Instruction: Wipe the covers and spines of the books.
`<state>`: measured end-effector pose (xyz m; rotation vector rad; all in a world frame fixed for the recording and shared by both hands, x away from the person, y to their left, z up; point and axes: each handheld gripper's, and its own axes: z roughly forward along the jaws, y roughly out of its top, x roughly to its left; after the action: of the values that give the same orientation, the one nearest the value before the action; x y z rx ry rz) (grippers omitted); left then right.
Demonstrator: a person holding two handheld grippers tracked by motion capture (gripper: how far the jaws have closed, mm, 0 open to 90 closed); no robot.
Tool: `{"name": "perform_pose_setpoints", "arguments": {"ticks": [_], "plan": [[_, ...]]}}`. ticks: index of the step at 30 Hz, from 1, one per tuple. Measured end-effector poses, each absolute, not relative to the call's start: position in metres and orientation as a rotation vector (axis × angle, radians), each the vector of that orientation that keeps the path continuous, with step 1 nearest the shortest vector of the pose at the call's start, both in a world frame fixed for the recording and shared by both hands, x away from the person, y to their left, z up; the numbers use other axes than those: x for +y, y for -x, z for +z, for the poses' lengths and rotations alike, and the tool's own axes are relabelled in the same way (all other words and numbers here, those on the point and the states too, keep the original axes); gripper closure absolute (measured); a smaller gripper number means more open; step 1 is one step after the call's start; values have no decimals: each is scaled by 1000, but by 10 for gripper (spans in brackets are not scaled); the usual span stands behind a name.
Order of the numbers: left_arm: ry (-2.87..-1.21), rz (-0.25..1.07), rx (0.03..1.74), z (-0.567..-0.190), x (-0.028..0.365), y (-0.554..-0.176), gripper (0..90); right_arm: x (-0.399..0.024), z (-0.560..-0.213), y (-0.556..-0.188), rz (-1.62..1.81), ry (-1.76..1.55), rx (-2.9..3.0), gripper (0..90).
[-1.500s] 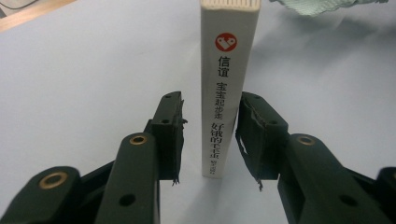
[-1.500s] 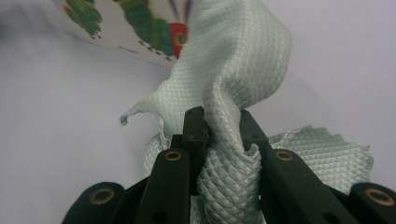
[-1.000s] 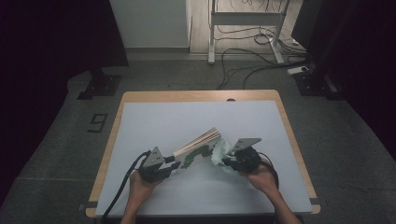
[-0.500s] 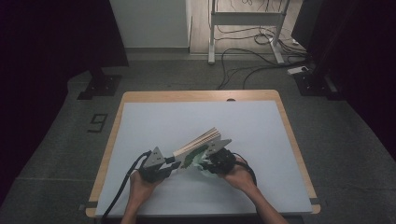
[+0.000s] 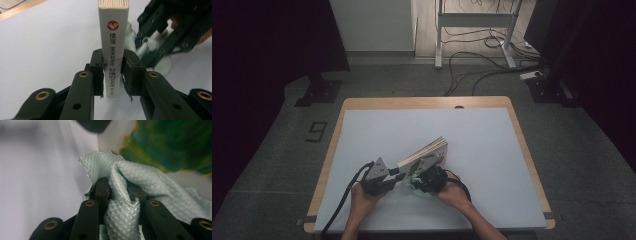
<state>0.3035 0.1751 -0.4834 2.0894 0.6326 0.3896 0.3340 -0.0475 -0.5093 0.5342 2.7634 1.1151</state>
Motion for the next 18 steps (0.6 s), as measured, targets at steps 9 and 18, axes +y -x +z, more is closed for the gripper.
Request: {"name": "perform_pose_setpoints", "arguments": {"ticks": [9,18], "plan": [[-2091,397,640,-484,175,-304,693,-50,-499,-331,1105,-501,2794,494],[-2086,402,643,-483,175,-304,676,-63,-480,-326,1118,-516,2770,352]]}}
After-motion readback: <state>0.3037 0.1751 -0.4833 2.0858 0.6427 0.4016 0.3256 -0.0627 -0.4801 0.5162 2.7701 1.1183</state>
